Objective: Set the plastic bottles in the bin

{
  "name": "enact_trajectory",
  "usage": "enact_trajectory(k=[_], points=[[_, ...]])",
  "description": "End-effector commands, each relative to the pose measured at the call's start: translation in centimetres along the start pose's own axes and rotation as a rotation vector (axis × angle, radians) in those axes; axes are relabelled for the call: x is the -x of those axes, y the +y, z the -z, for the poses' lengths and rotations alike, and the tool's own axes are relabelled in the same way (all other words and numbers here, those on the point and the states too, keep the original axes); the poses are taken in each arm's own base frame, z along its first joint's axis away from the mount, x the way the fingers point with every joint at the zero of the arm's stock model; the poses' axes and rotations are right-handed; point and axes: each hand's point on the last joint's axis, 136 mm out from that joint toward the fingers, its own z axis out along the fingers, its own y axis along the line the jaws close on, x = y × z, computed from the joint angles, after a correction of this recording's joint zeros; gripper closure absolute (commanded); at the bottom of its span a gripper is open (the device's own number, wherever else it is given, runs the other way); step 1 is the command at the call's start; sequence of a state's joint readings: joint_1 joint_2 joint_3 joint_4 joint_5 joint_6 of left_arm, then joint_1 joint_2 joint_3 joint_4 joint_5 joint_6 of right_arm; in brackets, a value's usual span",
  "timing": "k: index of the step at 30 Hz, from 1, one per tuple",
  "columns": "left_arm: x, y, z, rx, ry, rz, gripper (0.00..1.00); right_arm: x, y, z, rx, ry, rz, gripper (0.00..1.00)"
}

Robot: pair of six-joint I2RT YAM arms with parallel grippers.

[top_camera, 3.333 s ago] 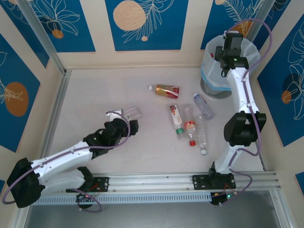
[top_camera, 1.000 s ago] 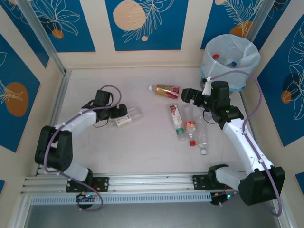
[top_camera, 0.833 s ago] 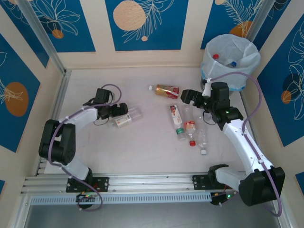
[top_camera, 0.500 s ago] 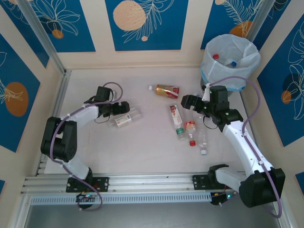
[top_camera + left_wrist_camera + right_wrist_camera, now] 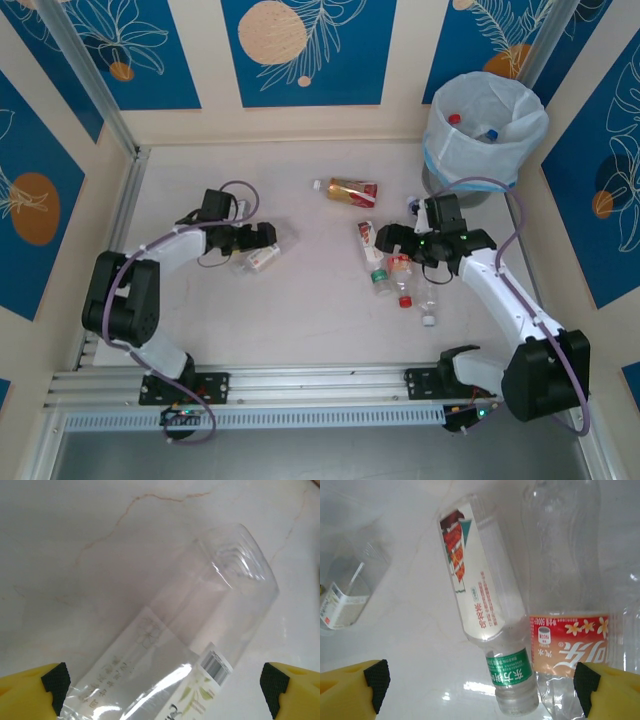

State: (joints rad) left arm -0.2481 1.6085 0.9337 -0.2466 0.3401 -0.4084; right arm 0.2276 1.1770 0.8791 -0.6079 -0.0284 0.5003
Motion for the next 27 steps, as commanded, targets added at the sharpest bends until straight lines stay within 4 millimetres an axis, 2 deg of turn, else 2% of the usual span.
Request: enact_trajectory(k=[1,4,7,11,16,22,27], points=[[-1.2,-1.7,0.5,-0.064,0.015,-0.004,0.01,-2.4,-0.1,-1.2,0.005,0.103,-0.032,0.04],[-1.6,-2.3,0.6,-0.070,0.015,-0.006,0.01,-3.4,0.9,-2.7,0.033,0.159,-0.011,0.05],[-1.7,-3.2,0.8,-0.088,0.014,-0.011,0.01,-4.3,0.3,-4.1,-0.039,0.191,0.009,0.10],[-2.5,-4.0,0.9,-0.084,0.041,-0.028,0.01,-4.9,0.7,-4.9,-0.066,0.217,0.049,0.12],[-4.4,-1.0,1.3,0.253,0.067,-0.120,0.01,-4.8,0.3,-5.2,-0.111,0.197,0.049,0.12],[-5.6,-0.6,0.9,0.410,0.091,-0.237,0.01,-4.2,0.4,-5.1,-0.122,0.169,0.055,0.10],[-5.5,-0.6,0.6,0.504,0.106,-0.275,0.01,-4.0,0.3,-4.9,-0.134,0.158,0.062,0.07]])
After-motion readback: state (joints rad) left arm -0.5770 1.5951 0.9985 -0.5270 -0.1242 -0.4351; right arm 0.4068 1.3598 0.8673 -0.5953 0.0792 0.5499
